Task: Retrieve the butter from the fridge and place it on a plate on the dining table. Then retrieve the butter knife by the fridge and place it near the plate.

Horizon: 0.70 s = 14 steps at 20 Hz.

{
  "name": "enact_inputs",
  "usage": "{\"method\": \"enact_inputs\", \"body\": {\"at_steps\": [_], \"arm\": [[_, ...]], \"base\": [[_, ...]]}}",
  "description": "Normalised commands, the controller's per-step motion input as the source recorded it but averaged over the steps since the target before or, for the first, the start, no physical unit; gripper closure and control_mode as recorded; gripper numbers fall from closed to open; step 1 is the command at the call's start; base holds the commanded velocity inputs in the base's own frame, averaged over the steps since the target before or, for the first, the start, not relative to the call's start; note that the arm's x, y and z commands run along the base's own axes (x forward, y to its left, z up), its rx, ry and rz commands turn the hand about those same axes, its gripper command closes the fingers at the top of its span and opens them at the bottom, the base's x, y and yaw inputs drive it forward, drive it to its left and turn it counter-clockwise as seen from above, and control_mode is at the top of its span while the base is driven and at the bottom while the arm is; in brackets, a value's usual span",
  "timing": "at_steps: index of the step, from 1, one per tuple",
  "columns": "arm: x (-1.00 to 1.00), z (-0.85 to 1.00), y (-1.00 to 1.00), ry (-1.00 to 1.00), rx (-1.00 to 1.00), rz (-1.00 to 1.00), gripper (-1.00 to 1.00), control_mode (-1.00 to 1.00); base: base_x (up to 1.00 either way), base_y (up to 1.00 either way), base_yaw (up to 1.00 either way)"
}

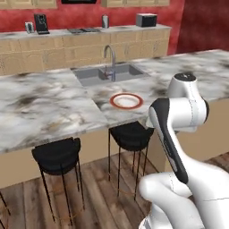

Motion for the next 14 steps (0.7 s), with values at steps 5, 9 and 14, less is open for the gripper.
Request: {"method": "enact_inputs", "body": {"at_steps": [5,9,14], "arm": [[0.0,0.0,0.0,0.0,0.0,0.0,1.0,1.0],[0.0,0.0,0.0,0.0,0.0,0.0,1.0,1.0],[0.0,0.0,0.0,0.0,0.0,0.0,1.0,1.0]], "base": [[0.42,-1.0,0.24],[0.47,-1.0,0.35],[0.75,-1.0,0.35]]}}
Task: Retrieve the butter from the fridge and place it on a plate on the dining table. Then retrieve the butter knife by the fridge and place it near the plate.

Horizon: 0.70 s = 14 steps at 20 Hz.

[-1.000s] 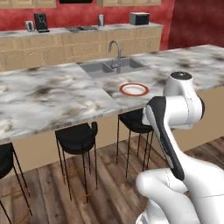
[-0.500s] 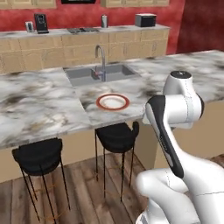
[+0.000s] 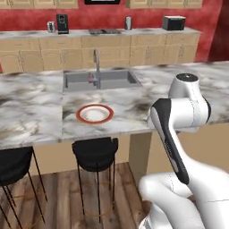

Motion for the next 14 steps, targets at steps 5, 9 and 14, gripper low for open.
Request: {"method": "enact_inputs", "body": {"at_steps": [5,9,14], "arm": [[0.0,0.0,0.0,0.0,0.0,0.0,1.0,1.0],[0.0,0.0,0.0,0.0,0.0,0.0,1.0,1.0],[0.0,0.0,0.0,0.0,0.0,0.0,1.0,1.0]], "base": [[0.83,-0.75,0.35],[0.31,-0.07,0.29],[0.2,0.6,0.15]]}}
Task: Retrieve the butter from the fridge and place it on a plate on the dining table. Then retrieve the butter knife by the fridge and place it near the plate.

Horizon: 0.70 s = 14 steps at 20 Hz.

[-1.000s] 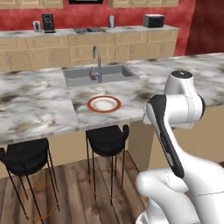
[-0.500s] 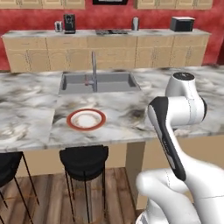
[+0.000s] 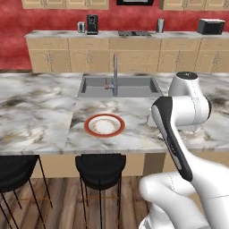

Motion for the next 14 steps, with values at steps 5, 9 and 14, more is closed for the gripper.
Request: {"method": "enact_inputs", "body": {"at_steps": [5,9,14], "arm": [[0.0,0.0,0.0,0.0,0.0,0.0,1.0,1.0],[0.0,0.0,0.0,0.0,0.0,0.0,1.0,1.0],[0.0,0.0,0.0,0.0,0.0,0.0,1.0,1.0]], "base": [[0.28,0.55,0.06],[0.5,0.25,0.0],[0.47,0.06,0.0]]}}
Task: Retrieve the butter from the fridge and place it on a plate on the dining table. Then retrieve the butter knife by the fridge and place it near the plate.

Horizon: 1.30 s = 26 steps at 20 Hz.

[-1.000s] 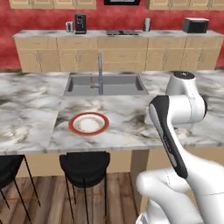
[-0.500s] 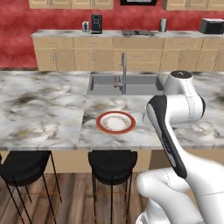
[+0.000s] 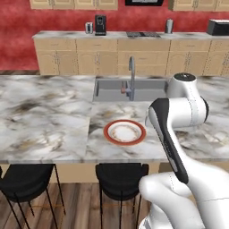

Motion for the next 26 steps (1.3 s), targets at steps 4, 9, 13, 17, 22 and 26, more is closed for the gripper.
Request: {"method": "enact_inputs", "body": {"at_steps": [4,9,13,17,22,26], "arm": [[0.0,0.0,0.0,0.0,0.0,0.0,1.0,1.0],[0.0,0.0,0.0,0.0,0.0,0.0,1.0,1.0],[0.0,0.0,0.0,0.0,0.0,0.0,1.0,1.0],[0.1,0.0,0.02,0.0,0.0,0.0,1.0,-1.0],[0.56,0.0,0.12,-0.03,-0.01,0.0,1.0,-1.0],[0.72,0.0,0.07,-0.04,-0.02,0.01,1.0,-1.0]], "base": [[0.6,0.0,0.0],[0.71,0.01,0.0],[0.5,0.11,0.0],[0.32,0.06,0.0],[0.0,0.0,0.0],[0.0,0.0,0.0]]}}
